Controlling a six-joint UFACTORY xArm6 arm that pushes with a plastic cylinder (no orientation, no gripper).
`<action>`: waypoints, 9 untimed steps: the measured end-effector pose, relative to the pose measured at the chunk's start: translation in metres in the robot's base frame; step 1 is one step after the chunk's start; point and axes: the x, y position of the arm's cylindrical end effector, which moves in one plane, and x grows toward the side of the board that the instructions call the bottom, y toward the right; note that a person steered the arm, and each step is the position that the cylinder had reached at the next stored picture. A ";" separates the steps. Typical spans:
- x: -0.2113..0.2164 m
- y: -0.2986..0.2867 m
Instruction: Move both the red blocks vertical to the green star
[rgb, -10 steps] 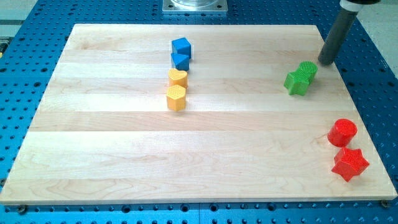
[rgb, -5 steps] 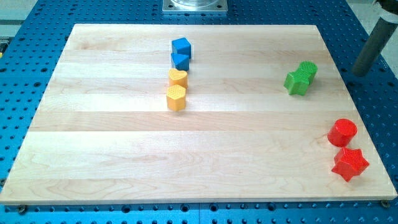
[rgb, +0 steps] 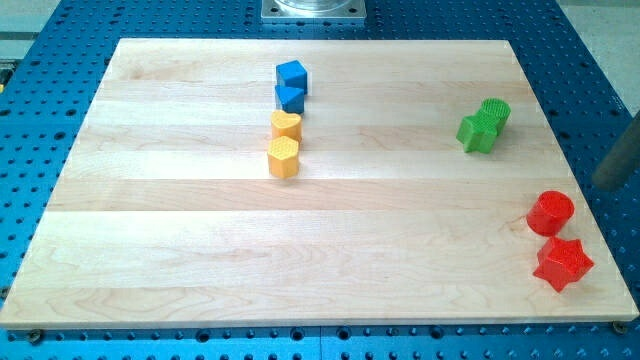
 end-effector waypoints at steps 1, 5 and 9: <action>0.000 0.000; 0.027 -0.008; 0.038 -0.027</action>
